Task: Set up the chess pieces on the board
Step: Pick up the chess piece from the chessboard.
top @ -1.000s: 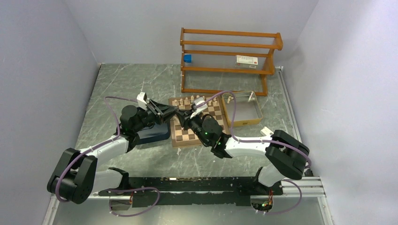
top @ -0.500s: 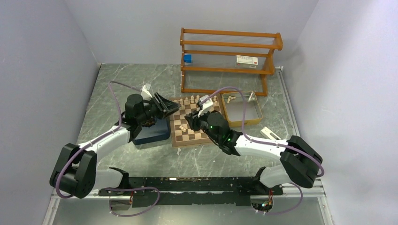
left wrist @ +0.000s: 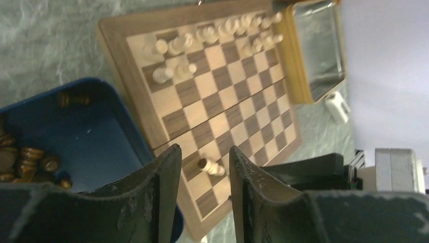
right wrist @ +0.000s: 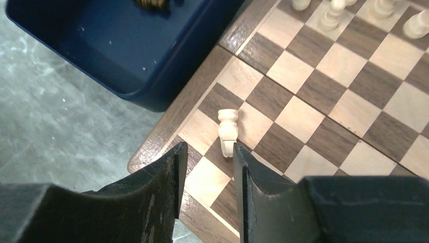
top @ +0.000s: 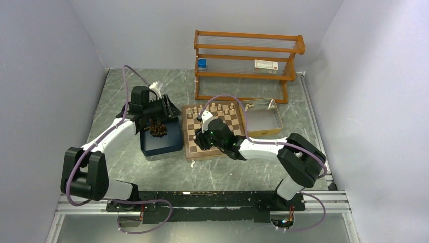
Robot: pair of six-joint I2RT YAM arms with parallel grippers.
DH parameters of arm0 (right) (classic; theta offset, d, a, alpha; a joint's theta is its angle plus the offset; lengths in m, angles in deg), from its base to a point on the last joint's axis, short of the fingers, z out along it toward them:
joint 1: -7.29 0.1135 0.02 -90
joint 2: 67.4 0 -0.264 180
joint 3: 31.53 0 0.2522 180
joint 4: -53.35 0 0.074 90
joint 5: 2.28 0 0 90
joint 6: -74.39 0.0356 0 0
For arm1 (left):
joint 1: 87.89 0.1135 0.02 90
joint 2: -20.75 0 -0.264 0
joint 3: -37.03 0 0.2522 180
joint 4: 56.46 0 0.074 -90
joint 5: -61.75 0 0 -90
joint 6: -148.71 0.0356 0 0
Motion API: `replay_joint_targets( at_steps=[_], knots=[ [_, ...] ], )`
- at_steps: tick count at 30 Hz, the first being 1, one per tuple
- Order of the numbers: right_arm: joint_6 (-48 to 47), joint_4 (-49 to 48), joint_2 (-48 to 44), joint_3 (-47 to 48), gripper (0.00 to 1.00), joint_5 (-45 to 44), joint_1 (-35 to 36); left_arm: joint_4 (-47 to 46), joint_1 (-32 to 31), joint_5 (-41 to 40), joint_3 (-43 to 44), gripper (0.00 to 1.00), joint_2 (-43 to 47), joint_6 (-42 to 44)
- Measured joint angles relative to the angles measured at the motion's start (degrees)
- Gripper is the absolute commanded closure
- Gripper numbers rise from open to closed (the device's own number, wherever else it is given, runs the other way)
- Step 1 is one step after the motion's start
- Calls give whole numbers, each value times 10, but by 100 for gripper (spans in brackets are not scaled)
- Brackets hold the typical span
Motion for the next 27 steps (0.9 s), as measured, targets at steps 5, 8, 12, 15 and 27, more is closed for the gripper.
replay_joint_targets(
  at_steps=[5,8,12,15,27],
  knots=[
    [-12,-7,25,-3,58,23,-10,49,0,4,0,57,-15,56],
    [-21,-14,36,-4,58,27,-14,67,0,5,0,58,-23,73],
    [-29,-26,54,-5,62,31,-15,70,0,12,0,58,-24,79],
    [-34,-37,66,-6,66,30,-15,72,0,13,0,58,-23,81],
    [-54,-63,78,-6,100,10,-15,82,0,30,0,54,-19,100]
  ],
)
